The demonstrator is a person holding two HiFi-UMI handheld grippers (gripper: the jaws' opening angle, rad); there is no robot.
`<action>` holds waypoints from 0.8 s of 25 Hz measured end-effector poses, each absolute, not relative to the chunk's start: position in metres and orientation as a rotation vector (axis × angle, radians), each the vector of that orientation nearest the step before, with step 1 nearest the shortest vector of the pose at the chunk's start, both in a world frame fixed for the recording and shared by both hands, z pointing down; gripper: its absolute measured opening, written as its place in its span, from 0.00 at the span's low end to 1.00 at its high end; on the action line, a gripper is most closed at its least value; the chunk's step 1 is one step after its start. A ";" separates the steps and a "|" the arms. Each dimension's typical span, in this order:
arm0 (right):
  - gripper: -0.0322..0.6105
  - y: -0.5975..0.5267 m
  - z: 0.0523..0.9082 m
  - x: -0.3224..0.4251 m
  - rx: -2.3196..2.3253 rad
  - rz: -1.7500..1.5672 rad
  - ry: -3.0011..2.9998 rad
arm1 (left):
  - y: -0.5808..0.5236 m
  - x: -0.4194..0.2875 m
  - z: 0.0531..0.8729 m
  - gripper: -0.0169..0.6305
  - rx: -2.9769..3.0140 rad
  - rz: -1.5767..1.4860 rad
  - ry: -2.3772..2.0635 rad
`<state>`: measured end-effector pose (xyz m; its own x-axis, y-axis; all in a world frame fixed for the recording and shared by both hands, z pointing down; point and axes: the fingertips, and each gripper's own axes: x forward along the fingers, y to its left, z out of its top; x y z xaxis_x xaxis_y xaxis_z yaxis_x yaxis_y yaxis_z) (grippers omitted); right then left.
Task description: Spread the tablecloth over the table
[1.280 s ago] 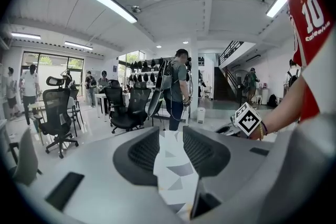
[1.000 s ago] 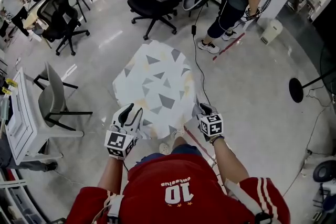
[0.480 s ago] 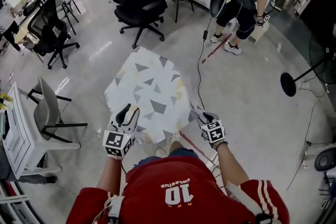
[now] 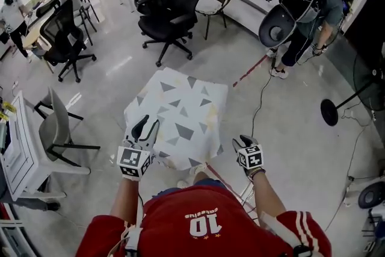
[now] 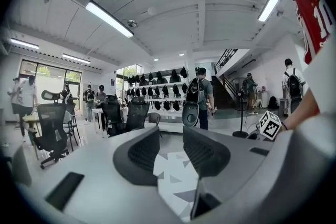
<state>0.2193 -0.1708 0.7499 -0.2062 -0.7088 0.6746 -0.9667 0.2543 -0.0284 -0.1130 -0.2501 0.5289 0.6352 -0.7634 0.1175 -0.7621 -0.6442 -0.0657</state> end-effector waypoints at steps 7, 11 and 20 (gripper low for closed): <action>0.28 -0.219 0.703 0.209 1.615 0.640 -2.104 | -0.262 -0.133 0.523 0.25 -2.804 -0.263 1.390; 0.28 -0.240 0.658 0.185 1.655 0.677 -2.240 | -0.265 -0.143 0.513 0.25 -2.800 -0.265 1.429; 0.28 -0.275 0.533 0.135 1.673 0.461 -2.478 | -0.273 -0.154 0.468 0.25 -2.757 -0.161 1.514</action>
<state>0.1347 -0.2753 0.5330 -0.3835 -0.8853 0.2630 -0.9207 0.3441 -0.1844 -0.1542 -0.2728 0.4683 0.5329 -0.8410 0.0933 -0.8418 -0.5381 -0.0423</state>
